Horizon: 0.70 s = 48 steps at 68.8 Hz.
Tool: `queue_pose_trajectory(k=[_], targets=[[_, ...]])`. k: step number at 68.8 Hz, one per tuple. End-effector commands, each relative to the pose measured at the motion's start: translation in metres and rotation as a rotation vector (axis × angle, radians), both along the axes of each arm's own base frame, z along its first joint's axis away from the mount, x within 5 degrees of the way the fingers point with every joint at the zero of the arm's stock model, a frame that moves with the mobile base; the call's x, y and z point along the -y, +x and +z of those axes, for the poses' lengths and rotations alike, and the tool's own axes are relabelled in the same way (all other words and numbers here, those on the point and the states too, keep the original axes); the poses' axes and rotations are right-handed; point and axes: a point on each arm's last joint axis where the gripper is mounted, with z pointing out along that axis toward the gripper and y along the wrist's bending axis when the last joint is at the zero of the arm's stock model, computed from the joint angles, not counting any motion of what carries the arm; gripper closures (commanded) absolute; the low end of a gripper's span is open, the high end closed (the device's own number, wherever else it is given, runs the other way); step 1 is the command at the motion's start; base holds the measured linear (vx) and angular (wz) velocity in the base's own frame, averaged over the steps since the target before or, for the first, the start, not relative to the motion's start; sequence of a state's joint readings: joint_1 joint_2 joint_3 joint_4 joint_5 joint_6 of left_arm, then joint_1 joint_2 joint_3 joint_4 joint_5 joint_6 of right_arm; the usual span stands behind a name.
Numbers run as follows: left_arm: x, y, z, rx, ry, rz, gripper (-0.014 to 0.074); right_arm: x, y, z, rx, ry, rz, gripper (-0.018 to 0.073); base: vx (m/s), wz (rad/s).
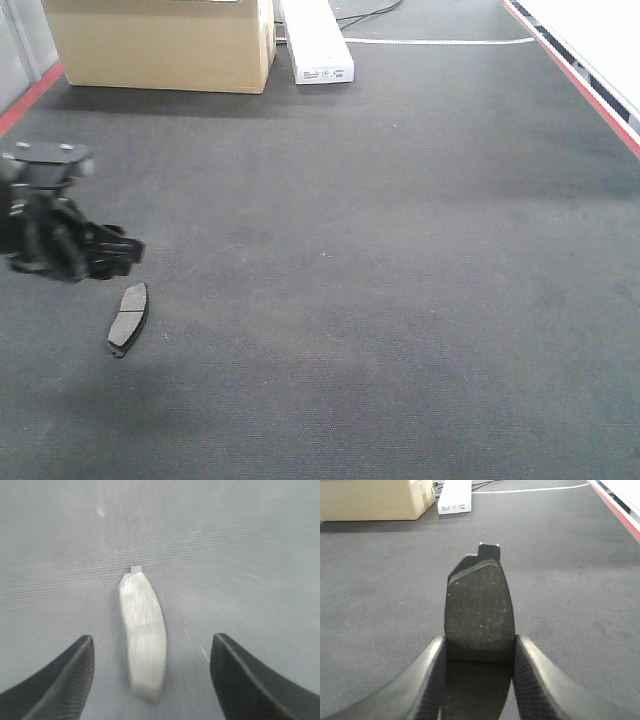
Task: Move and align brake pads A on conveyor
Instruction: 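Lower the left gripper and release its brake pad onto the belt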
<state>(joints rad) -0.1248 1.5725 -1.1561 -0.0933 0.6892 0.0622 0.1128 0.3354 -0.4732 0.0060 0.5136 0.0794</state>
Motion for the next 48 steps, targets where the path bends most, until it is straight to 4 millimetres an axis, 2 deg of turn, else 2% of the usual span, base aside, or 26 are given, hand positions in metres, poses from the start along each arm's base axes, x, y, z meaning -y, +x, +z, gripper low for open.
queue_pose_trajectory(k=[1, 13, 22, 48], targets=[[-0.002, -0.026, 0.036, 0.185, -0.023, 0.0, 0.0111, 0.0, 0.001, 0.019, 0.122, 0.001, 0.0, 0.0566, 0.0, 0.0], [-0.01, -0.08, 0.053, 0.324, -0.041, 0.009, 0.0111, 0.0, 0.001, 0.019, 0.122, 0.001, 0.0, 0.0566, 0.0, 0.0], [-0.015, -0.115, 0.057, 0.418, -0.052, 0.013, 0.0111, 0.0, 0.001, 0.019, 0.122, 0.001, 0.0, 0.0566, 0.0, 0.0], [-0.028, -0.208, 0.048, 0.734, -0.088, 0.027, 0.0111, 0.0, 0.001, 0.019, 0.122, 0.001, 0.0, 0.0566, 0.0, 0.0]])
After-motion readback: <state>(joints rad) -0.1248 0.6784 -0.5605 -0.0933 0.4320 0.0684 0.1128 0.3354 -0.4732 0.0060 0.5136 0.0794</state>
